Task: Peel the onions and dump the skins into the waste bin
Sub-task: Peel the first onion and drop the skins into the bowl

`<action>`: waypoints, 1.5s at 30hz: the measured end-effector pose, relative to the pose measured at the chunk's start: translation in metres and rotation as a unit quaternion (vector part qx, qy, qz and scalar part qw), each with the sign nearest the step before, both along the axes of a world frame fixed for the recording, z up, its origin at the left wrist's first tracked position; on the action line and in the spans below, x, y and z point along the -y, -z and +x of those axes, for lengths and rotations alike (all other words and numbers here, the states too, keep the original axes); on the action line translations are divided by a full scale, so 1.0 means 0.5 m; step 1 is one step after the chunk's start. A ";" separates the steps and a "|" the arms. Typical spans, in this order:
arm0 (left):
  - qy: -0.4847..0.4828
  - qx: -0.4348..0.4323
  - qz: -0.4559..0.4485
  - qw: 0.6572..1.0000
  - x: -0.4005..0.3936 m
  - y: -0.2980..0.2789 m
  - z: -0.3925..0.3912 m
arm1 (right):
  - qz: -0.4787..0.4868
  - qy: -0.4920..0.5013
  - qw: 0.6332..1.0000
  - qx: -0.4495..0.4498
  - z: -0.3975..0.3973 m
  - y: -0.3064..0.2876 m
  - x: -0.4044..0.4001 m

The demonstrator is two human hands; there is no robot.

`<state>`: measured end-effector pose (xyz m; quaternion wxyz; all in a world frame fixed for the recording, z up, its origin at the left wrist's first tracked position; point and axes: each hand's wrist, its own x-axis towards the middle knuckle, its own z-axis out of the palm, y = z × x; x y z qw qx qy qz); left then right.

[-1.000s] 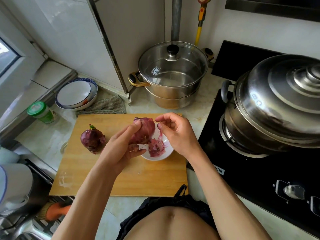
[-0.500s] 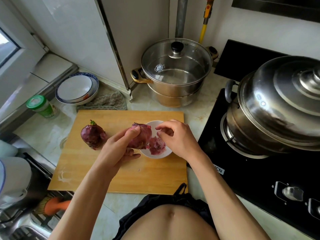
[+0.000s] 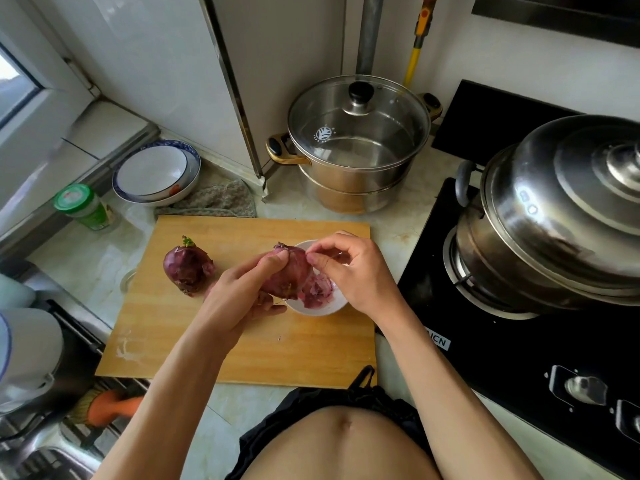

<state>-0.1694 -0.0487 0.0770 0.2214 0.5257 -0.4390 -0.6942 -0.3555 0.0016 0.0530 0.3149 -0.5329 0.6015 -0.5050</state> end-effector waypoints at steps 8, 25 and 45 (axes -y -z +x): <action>-0.047 -0.082 0.124 0.988 -0.001 -0.006 -0.014 | -0.029 -0.006 0.996 -0.078 0.000 -0.006 -0.001; -0.034 -0.096 0.055 0.993 -0.003 0.015 -0.003 | 0.092 0.058 0.989 -0.098 -0.019 0.007 -0.020; -0.018 -0.123 0.030 0.992 -0.009 -0.017 -0.006 | 0.065 -0.049 0.986 0.149 -0.005 -0.025 -0.025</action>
